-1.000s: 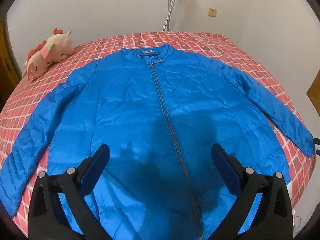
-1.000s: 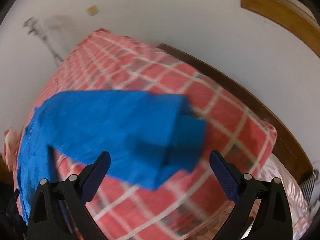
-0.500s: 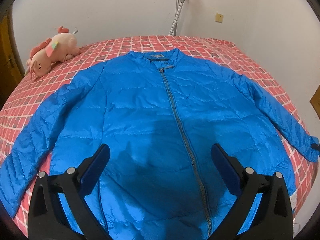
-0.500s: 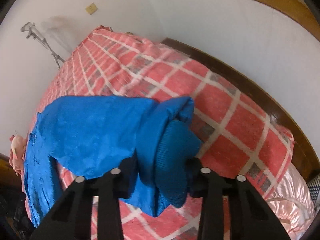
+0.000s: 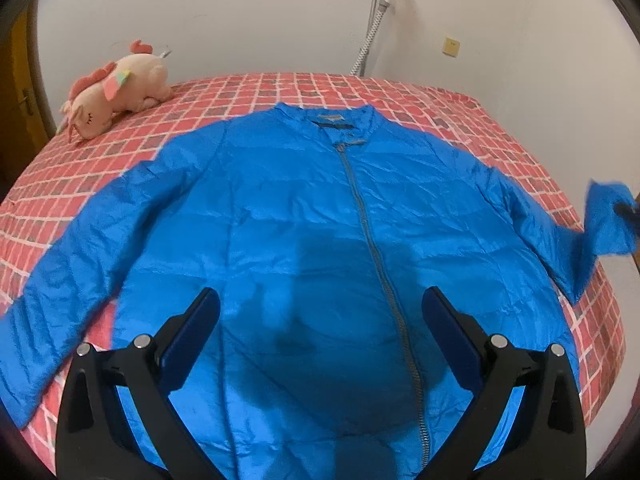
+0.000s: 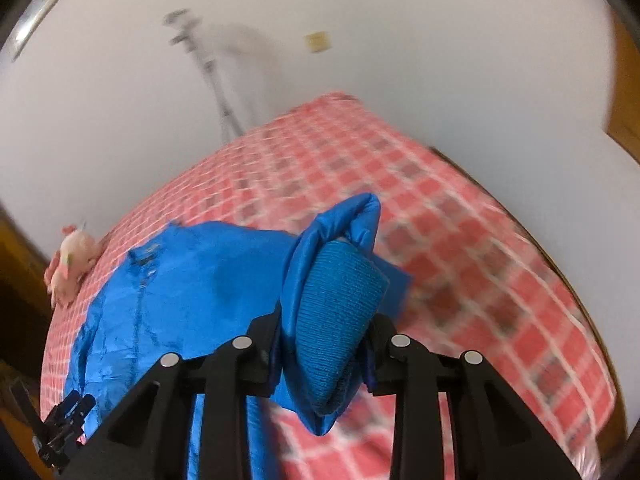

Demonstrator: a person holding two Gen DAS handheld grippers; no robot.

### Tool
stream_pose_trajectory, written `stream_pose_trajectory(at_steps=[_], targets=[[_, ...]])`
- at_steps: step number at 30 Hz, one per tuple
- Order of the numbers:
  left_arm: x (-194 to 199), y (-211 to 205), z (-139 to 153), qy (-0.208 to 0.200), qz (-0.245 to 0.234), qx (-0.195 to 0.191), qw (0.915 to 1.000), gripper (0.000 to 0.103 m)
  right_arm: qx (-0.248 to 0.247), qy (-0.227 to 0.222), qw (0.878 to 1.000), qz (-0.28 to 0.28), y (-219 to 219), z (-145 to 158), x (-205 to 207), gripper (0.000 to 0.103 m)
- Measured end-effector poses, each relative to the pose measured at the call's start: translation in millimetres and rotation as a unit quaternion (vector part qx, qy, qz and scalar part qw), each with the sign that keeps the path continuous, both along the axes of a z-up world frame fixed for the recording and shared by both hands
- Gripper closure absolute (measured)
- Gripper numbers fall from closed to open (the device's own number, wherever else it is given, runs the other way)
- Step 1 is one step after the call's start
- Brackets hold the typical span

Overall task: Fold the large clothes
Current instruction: 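Grasp the blue sleeve cuff with the right gripper and lift it, then fold the sleeve across the jacket body with the right gripper and release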

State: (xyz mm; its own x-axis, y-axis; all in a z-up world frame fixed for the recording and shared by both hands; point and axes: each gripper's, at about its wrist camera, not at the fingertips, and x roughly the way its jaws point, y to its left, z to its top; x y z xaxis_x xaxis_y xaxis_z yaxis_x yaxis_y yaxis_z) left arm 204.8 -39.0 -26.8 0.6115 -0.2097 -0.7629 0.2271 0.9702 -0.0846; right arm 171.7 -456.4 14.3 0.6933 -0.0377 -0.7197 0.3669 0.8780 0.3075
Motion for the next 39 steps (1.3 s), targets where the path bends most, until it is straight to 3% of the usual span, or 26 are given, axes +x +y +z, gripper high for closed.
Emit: stream_pose_trajectory(at_steps=[4, 10, 14, 17, 19, 21, 26, 30, 35, 36, 38, 39], targets=[[8.2, 9.5, 6.1, 0.003, 0.006, 0.008, 0.9999, 0.003, -0.023, 0.01, 0.998, 0.055, 54.4, -4.2, 46.6, 0.073], [31.0, 33.2, 5.9, 0.013, 0.036, 0.024, 0.999, 0.003, -0.03, 0.044, 0.989, 0.139, 125.0, -35.1, 105.0, 0.073], [44.4, 42.1, 4.1, 0.024, 0.043, 0.025, 0.9984, 0.003, -0.001, 0.057, 0.98, 0.191, 150.2, -54.5, 126.3, 0.069], [50.8, 42.7, 3.6, 0.029, 0.04, 0.022, 0.9985, 0.003, 0.057, 0.033, 0.964, 0.259, 160.5, -56.7, 128.7, 0.051], [55.4, 39.8, 3.9, 0.036, 0.032, 0.015, 0.9987, 0.003, 0.098, 0.017, 0.947, 0.304, 165.3, -54.4, 123.9, 0.051], [59.1, 34.6, 3.6, 0.045, 0.023, 0.006, 0.9987, 0.003, 0.11, 0.001, 0.94, 0.322, 163.0, -49.5, 116.0, 0.051], [72.8, 1.9, -1.6, 0.081, -0.021, -0.022, 0.9963, 0.003, 0.088, -0.03, 0.954, 0.284, 134.3, -40.9, 102.5, 0.051], [92.1, -33.1, -14.6, 0.106, -0.04, -0.021, 0.9933, 0.003, 0.038, -0.006, 0.98, 0.193, 91.3, -55.9, 103.7, 0.051], [121.5, -90.2, -38.0, 0.141, -0.079, -0.02, 0.9866, 0.003, 0.036, -0.004, 0.991, 0.131, 46.2, -65.1, 104.2, 0.049], [125.6, -97.8, -41.5, 0.141, -0.082, -0.018, 0.9865, 0.006, 0.036, -0.006, 0.991, 0.126, 41.1, -64.9, 102.3, 0.049], [131.6, -111.5, -49.0, 0.139, -0.093, -0.014, 0.9858, 0.033, 0.037, -0.01, 0.992, 0.12, 34.0, -65.0, 100.4, 0.049], [134.3, -116.9, -54.5, 0.143, -0.095, -0.008, 0.9852, 0.04, 0.04, -0.011, 0.992, 0.117, 31.3, -64.7, 100.3, 0.049]])
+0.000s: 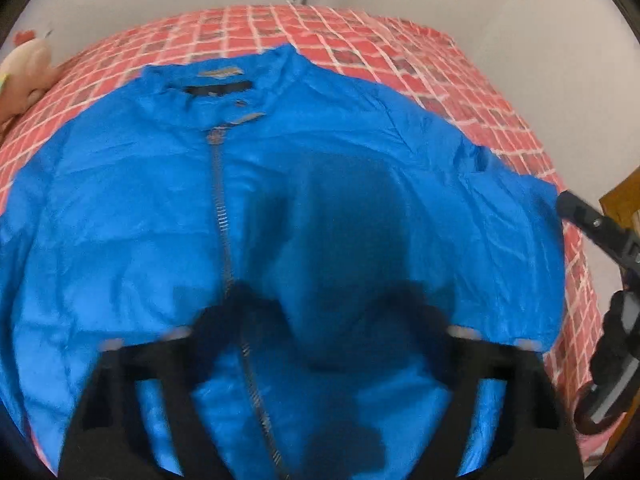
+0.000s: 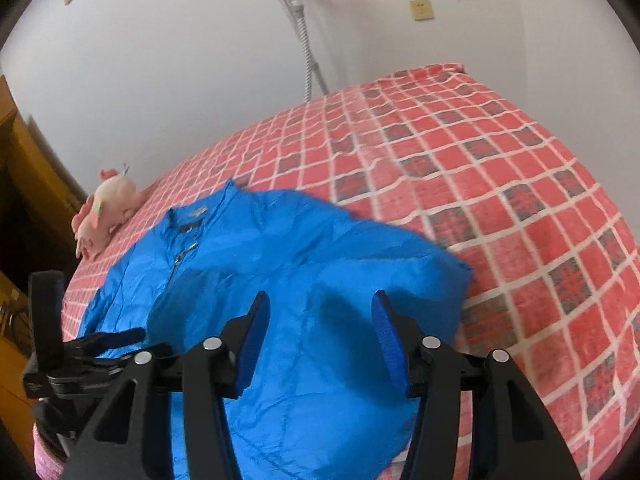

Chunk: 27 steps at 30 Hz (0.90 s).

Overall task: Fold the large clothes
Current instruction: 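Fold the sleeve across the jacket body with the right gripper and release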

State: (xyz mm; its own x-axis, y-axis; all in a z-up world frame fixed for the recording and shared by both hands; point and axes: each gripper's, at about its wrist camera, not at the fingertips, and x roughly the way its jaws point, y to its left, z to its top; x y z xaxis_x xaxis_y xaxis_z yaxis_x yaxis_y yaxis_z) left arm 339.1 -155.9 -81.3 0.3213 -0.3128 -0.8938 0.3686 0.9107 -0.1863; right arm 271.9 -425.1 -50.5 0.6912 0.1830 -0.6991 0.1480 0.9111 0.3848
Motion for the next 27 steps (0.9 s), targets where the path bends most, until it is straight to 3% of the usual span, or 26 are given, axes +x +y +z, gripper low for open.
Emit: stream_pose_trajectory(at_steps=[2, 5, 6, 9, 13, 16, 21, 24, 27], targets=[[2.5, -3.5, -8.1, 0.007, -0.012, -0.024, 0.9996, 0.065, 0.004, 0.001, 1.0, -0.001, -2.2, -2.0, 1.3, 0.049], [4.4, 2.5, -8.6, 0.004, -0.006, -0.052, 0.9986, 0.08, 0.004, -0.001, 1.0, 0.0, -1.4, -2.5, 1.9, 0.049], [4.5, 5.3, -6.2, 0.003, -0.005, -0.062, 0.998, 0.093, 0.006, -0.005, 1.0, 0.0, -1.3, -2.2, 1.7, 0.049], [1.5, 30.6, 13.9, -0.014, 0.022, -0.096, 0.995, 0.096, 0.018, -0.022, 1.0, 0.002, -4.1, 0.3, -1.3, 0.049], [-2.6, 74.4, 46.1, -0.073, 0.064, -0.092, 0.991, 0.096, 0.075, -0.038, 0.996, 0.027, -5.2, -1.7, 0.0, 0.049], [-3.1, 103.3, 58.1, -0.086, 0.084, -0.086, 0.989, 0.096, 0.106, -0.045, 0.992, 0.06, 4.0, -4.7, 4.2, 0.05], [-1.4, 137.7, 53.0, -0.086, 0.131, -0.047, 0.9865, 0.096, 0.117, -0.053, 0.985, 0.117, 34.5, -5.9, 12.0, 0.05], [2.3, 160.8, 40.6, -0.081, 0.162, -0.017, 0.9832, 0.095, 0.11, -0.031, 0.985, 0.13, 50.5, -14.3, 23.4, 0.05], [9.0, 175.0, 26.8, -0.063, 0.174, -0.02, 0.9826, 0.092, 0.086, 0.008, 0.988, 0.126, 63.8, -31.8, 39.8, 0.05]])
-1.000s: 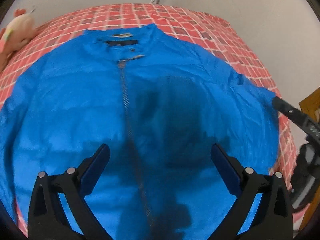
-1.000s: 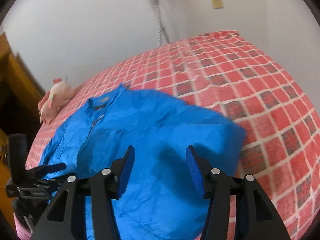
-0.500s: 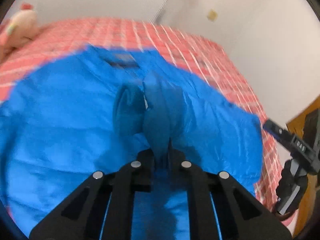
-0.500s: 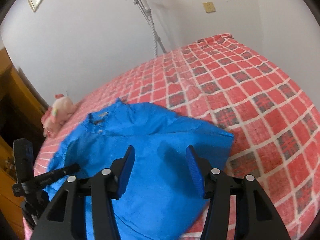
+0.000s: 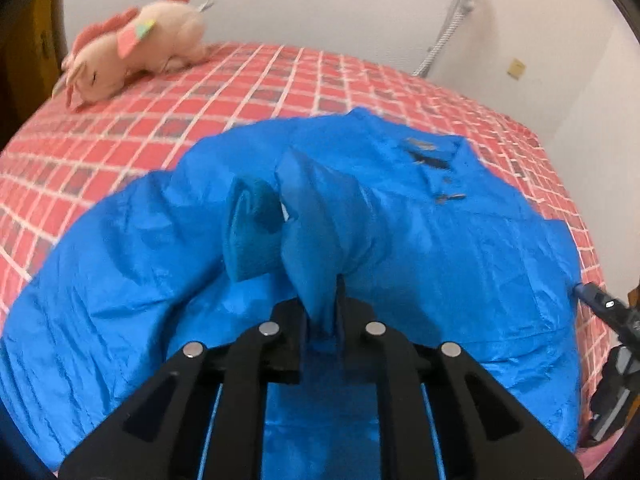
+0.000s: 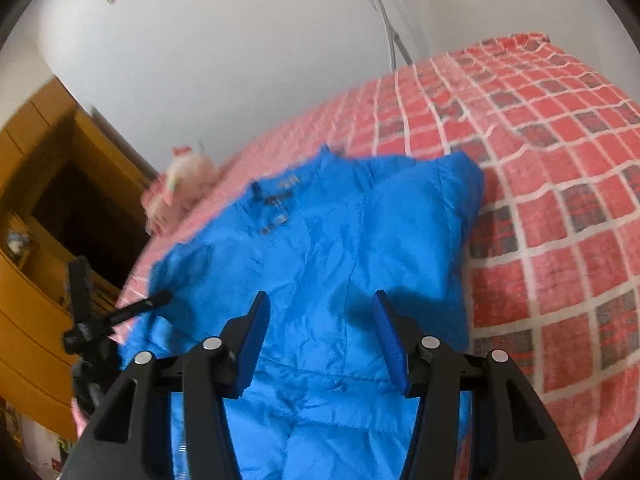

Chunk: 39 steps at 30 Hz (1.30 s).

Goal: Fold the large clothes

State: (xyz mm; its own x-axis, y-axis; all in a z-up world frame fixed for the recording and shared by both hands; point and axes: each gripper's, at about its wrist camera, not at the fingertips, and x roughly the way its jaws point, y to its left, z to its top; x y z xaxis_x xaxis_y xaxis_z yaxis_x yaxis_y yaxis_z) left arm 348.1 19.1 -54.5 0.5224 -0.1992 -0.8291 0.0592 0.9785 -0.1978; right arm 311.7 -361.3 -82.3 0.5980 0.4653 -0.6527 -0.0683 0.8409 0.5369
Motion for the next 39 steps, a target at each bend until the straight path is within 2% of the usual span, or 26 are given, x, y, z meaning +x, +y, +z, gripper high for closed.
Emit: stream_pose_trajectory(at_steps=[4, 6, 10, 12, 13, 14, 16, 18, 20, 22, 25, 29, 30, 34, 37, 39], targets=[[10.7, 11.9, -24.4, 0.024, 0.008, 0.002, 0.9997, 0.082, -0.019, 0.047, 0.999, -0.002, 7.2, -23.6, 13.6, 0.053], [13.2, 13.1, -33.5, 0.029, 0.006, -0.002, 0.9996, 0.081, -0.039, 0.048, 0.998, 0.001, 12.6, -24.7, 13.9, 0.054], [8.3, 10.4, -31.9, 0.027, 0.008, 0.006, 0.9996, 0.08, -0.081, 0.042, 0.996, -0.003, 24.4, -25.9, 10.6, 0.054], [3.4, 16.1, -23.2, 0.032, 0.027, 0.004, 0.9991, 0.073, -0.09, 0.036, 0.995, -0.006, 24.2, -22.7, 7.7, 0.054], [-0.9, 19.6, -14.6, 0.025, 0.046, 0.013, 0.9986, 0.065, -0.097, 0.033, 0.995, -0.01, 25.3, -17.5, 4.8, 0.054], [-5.0, 22.1, -6.8, 0.012, 0.06, 0.024, 0.9978, 0.061, -0.103, 0.03, 0.994, -0.012, 27.5, -11.5, 2.9, 0.052], [-23.5, 18.3, 24.1, -0.048, 0.083, 0.055, 0.9938, 0.061, -0.122, 0.007, 0.992, -0.008, 39.0, 9.4, -2.9, 0.052], [-33.7, 7.5, 41.3, -0.082, 0.072, 0.055, 0.9925, 0.061, -0.133, 0.004, 0.991, -0.007, 53.2, 22.9, -4.4, 0.052], [-39.6, -16.3, 48.4, -0.092, 0.029, 0.045, 0.9943, 0.06, -0.135, 0.006, 0.991, 0.005, 68.8, 26.1, -2.1, 0.052], [-35.6, -41.9, 38.4, -0.082, -0.016, 0.041, 0.9957, 0.06, -0.145, 0.014, 0.989, 0.013, 84.1, 21.8, 3.0, 0.052], [-22.4, -62.2, 9.4, -0.048, -0.041, 0.056, 0.9965, 0.06, -0.169, 0.024, 0.985, 0.003, 94.6, 9.4, 11.0, 0.052], [-6.2, -62.1, -22.4, -0.014, -0.034, 0.085, 0.9957, 0.059, -0.174, 0.041, 0.984, 0.0, 93.7, -8.2, 16.4, 0.052], [-4.2, -60.5, -28.8, -0.008, -0.035, 0.083, 0.9959, 0.059, -0.174, 0.043, 0.984, 0.0, 93.0, -12.3, 17.5, 0.052], [-5.4, -59.2, -36.3, -0.003, -0.04, 0.079, 0.9961, 0.059, -0.195, 0.032, 0.98, -0.005, 97.1, -24.2, 14.9, 0.053], [-6.8, -61.1, -38.2, -0.01, -0.038, 0.09, 0.9952, 0.059, -0.226, 0.018, 0.974, -0.013, 106.3, -25.8, 11.3, 0.053], [-7.2, -61.9, -36.8, -0.015, -0.033, 0.093, 0.995, 0.059, -0.212, 0.016, 0.977, -0.019, 102.6, -23.4, 9.1, 0.053]])
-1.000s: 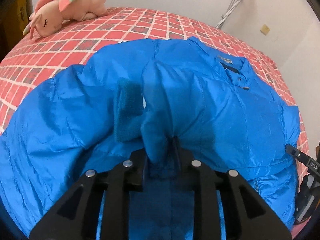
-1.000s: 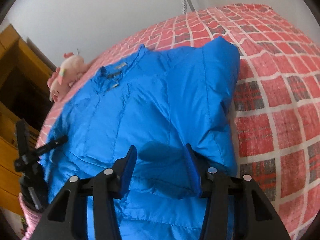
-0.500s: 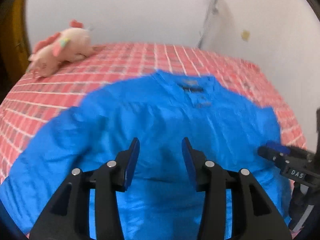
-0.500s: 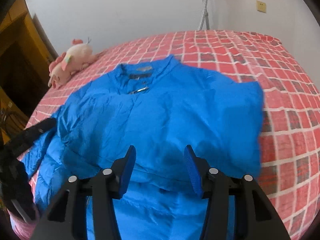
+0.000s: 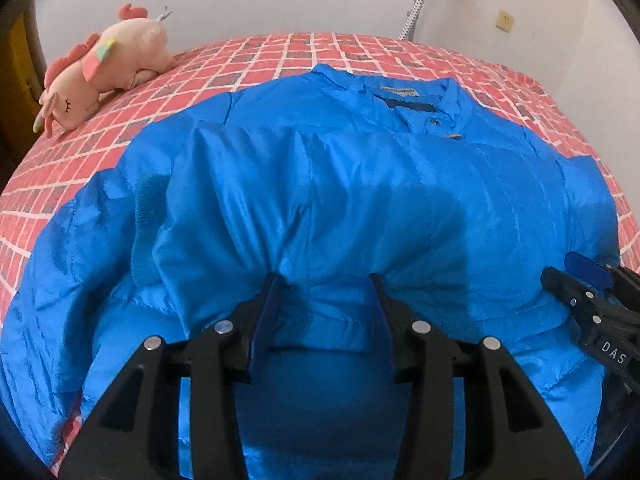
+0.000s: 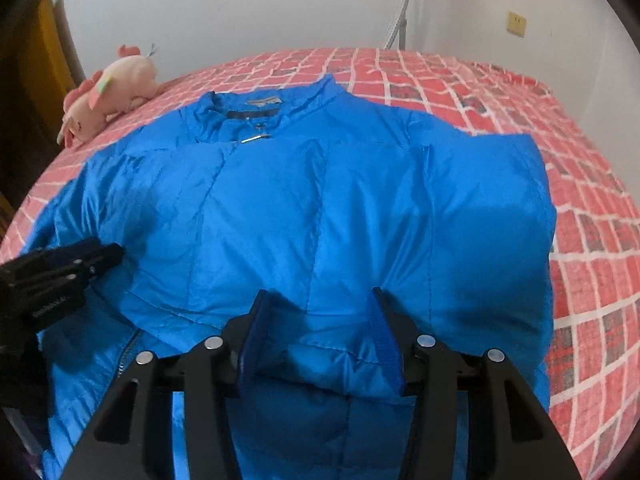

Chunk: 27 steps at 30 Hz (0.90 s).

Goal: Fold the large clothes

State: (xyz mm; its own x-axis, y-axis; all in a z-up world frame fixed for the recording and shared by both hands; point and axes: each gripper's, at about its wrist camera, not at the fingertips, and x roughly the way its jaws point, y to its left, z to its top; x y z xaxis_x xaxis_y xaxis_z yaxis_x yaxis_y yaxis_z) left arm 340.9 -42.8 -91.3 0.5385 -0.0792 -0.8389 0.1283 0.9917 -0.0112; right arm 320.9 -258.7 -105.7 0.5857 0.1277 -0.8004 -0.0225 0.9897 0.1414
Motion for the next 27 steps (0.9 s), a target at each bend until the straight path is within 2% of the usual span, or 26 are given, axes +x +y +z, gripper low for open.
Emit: stream_pose_trajectory(at_steps=[3, 5, 8, 11, 14, 16, 18, 19, 20, 22, 25, 27], targets=[[-10.8, -4.1, 12.1, -0.028, 0.004, 0.017, 0.9995, 0.06, 0.029, -0.009, 1.0, 0.008, -3.0, 10.0, -5.0, 0.052], [-13.2, -9.0, 15.8, -0.036, -0.005, 0.021, 0.9991, 0.056, 0.014, -0.016, 1.0, 0.01, 2.0, 14.1, -7.7, 0.052], [-5.7, -9.1, 2.8, -0.009, -0.011, 0.012, 0.9998, 0.054, 0.007, 0.001, 1.0, 0.013, 5.9, 3.6, -3.1, 0.052], [-1.5, -6.0, -0.6, -0.002, -0.012, 0.0, 0.9999, 0.054, 0.002, 0.006, 1.0, 0.016, 6.7, -1.4, 0.3, 0.052], [-2.6, -9.2, -2.1, -0.008, -0.012, 0.01, 0.9998, 0.054, -0.005, 0.006, 1.0, 0.018, 8.4, -1.9, 0.2, 0.052], [-5.1, -8.2, -0.5, -0.008, -0.011, 0.009, 0.9999, 0.054, 0.009, 0.005, 1.0, 0.021, 5.2, 1.1, -1.5, 0.051], [-9.4, -4.3, 6.6, -0.001, -0.01, 0.008, 0.9999, 0.055, 0.05, 0.004, 0.998, 0.035, -1.2, 13.0, -8.4, 0.05], [-14.3, 1.6, 15.9, -0.003, -0.009, 0.001, 1.0, 0.052, 0.054, -0.002, 0.998, 0.045, -0.7, 19.2, -12.6, 0.049], [-20.6, 10.3, 27.9, -0.009, -0.006, -0.004, 0.9999, 0.044, 0.046, -0.011, 0.998, 0.051, 0.5, 26.9, -18.1, 0.045], [-33.2, 28.5, 48.2, -0.028, 0.011, -0.01, 0.9995, 0.036, 0.009, -0.028, 0.999, 0.044, 2.3, 41.7, -31.1, 0.034], [-61.6, 69.7, 75.1, -0.062, 0.043, -0.01, 0.9971, 0.02, 0.035, -0.025, 0.997, 0.063, 1.5, 51.4, -40.2, 0.031], [-86.3, 109.4, 83.3, -0.071, 0.084, 0.011, 0.9939, 0.018, 0.045, -0.015, 0.996, 0.073, 4.0, 52.6, -40.6, 0.031]])
